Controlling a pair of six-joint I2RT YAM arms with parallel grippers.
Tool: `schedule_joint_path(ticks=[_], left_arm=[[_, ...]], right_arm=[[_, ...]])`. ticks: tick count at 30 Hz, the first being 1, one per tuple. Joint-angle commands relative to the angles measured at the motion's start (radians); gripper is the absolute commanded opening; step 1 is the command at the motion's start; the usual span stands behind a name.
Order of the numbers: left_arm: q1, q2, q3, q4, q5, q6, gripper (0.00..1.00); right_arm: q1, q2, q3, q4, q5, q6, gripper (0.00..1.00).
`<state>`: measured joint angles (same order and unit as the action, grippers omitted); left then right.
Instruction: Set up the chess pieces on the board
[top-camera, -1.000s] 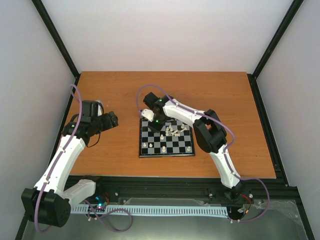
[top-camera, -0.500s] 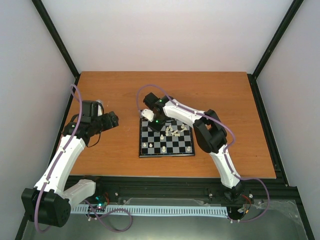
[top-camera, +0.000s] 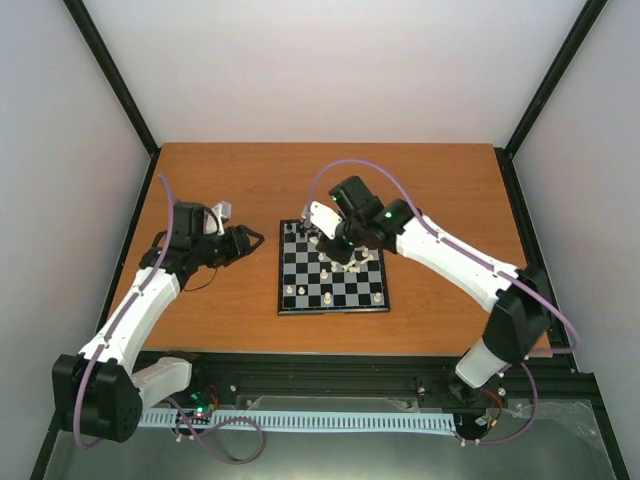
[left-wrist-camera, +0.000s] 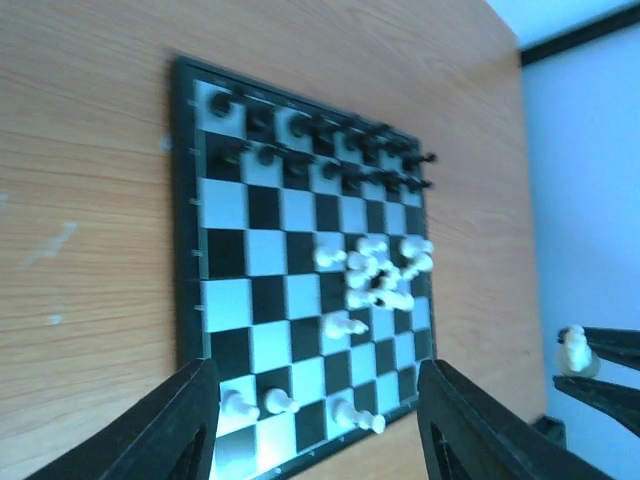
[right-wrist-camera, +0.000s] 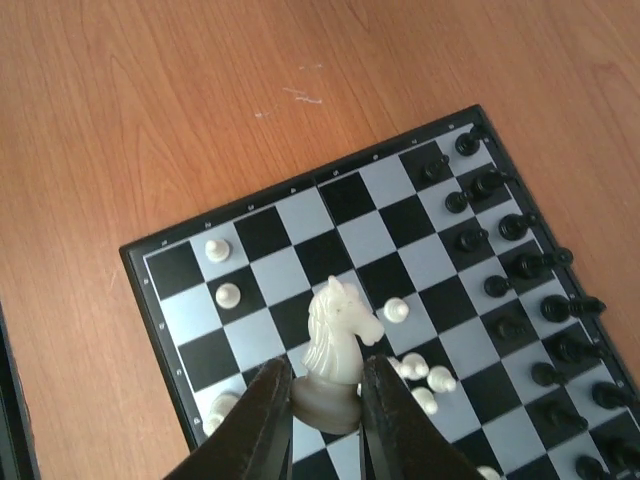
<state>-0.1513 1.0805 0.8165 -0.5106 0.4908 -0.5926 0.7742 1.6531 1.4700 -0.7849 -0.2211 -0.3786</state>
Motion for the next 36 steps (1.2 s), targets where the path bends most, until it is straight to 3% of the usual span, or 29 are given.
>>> schedule_joint_path(ticks=[1, 5, 8, 12, 19, 30, 36], left_arm=[[-0.075, -0.008, -0.031, 0.231, 0.238, -0.123, 0.53], [-0.168, 0.009, -0.016, 0.274, 0.258, -0.168, 0.55], [-0.198, 0.040, -0.018, 0.315, 0.259, -0.197, 0.51], [-0.247, 0.109, 0.001, 0.347, 0.256, -0.216, 0.42], [-0.359, 0.229, 0.072, 0.357, 0.245, -0.218, 0.37], [-0.386, 0.281, 0.073, 0.397, 0.253, -0.233, 0.32], [-0.387, 0.296, 0.073, 0.424, 0.272, -0.230, 0.24]], right_arm=[[0.008, -0.106, -0.188, 0.151, 0.008, -0.029, 0.11], [0.006, -0.206, -0.308, 0.251, 0.014, -0.031, 0.10], [0.005, -0.254, -0.345, 0.284, -0.002, -0.042, 0.10], [0.005, -0.262, -0.363, 0.290, -0.028, -0.052, 0.10], [0.005, -0.266, -0.375, 0.296, -0.040, -0.055, 0.11], [0.004, -0.277, -0.382, 0.296, -0.055, -0.057, 0.11], [0.003, -0.270, -0.380, 0.290, -0.072, -0.057, 0.11]])
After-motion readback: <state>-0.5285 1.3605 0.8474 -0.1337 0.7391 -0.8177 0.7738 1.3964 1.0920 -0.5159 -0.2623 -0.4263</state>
